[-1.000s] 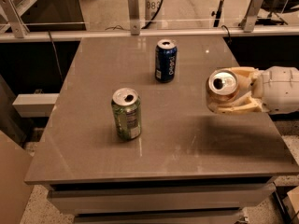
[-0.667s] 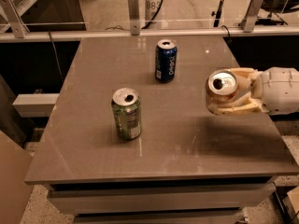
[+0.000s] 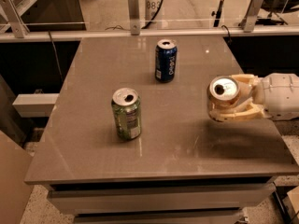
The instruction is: Place orange can upright
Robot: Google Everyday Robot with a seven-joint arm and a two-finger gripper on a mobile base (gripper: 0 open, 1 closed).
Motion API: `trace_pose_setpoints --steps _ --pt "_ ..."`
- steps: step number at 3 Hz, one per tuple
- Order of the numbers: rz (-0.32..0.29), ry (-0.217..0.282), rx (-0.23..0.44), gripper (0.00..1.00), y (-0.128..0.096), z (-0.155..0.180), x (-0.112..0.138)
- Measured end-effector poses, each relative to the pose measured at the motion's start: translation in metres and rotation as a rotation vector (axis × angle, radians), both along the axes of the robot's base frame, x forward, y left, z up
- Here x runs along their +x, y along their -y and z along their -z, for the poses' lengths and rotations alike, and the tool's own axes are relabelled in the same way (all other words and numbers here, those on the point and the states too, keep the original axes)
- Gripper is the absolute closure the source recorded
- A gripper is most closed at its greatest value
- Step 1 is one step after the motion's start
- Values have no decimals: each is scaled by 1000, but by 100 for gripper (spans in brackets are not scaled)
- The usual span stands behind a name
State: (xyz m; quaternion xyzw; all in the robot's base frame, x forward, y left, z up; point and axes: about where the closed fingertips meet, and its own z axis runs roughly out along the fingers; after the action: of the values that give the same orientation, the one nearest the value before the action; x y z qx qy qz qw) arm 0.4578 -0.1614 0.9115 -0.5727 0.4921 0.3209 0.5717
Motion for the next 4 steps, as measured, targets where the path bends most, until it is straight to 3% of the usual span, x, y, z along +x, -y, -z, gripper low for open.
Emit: trace_pose_setpoints --steps 4 --pt "1 -52 -8 100 5 14 -9"
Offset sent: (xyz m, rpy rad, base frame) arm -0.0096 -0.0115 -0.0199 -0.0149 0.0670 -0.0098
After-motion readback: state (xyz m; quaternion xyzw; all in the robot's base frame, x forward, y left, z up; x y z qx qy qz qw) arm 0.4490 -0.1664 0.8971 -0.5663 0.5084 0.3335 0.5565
